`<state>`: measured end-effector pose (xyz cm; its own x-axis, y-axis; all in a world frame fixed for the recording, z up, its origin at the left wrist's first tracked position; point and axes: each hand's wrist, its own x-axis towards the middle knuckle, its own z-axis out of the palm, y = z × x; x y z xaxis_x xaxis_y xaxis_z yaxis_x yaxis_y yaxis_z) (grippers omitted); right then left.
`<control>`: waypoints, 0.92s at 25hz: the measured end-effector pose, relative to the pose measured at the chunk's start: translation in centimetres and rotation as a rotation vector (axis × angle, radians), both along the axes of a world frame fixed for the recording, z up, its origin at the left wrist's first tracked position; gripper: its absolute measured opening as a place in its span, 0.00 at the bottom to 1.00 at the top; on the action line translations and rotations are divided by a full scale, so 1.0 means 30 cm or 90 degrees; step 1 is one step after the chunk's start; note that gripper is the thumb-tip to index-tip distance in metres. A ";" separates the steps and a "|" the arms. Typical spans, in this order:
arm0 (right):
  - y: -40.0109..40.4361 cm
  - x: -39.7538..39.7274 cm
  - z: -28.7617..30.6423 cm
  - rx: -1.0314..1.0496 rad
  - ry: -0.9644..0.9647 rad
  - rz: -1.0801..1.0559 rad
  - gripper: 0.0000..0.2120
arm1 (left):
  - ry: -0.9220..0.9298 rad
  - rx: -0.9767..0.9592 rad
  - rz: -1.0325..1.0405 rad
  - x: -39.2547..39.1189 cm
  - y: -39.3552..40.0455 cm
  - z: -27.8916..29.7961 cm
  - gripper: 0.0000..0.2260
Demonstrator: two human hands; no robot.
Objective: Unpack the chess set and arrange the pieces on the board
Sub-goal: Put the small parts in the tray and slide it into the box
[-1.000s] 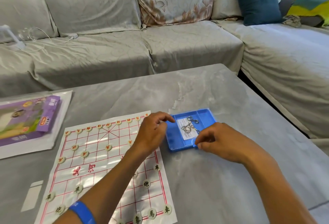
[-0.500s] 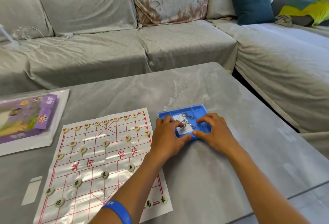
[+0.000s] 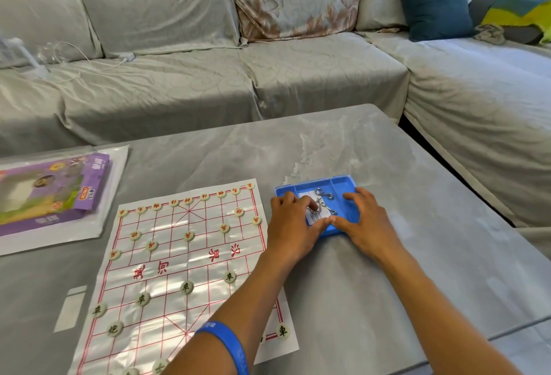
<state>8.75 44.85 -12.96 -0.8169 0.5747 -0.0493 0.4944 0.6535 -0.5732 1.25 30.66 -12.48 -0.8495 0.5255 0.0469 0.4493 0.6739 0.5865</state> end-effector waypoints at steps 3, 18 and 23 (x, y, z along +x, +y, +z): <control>-0.129 0.014 0.029 0.290 -0.051 -0.098 0.24 | -0.007 0.062 -0.035 0.004 -0.054 -0.012 0.13; -0.228 -0.158 0.012 0.121 -0.183 -0.102 0.43 | -0.135 0.099 0.069 -0.076 -0.145 0.043 0.17; -0.248 -0.180 -0.032 0.159 -0.162 -0.090 0.43 | -0.048 0.136 0.173 -0.185 -0.369 0.111 0.16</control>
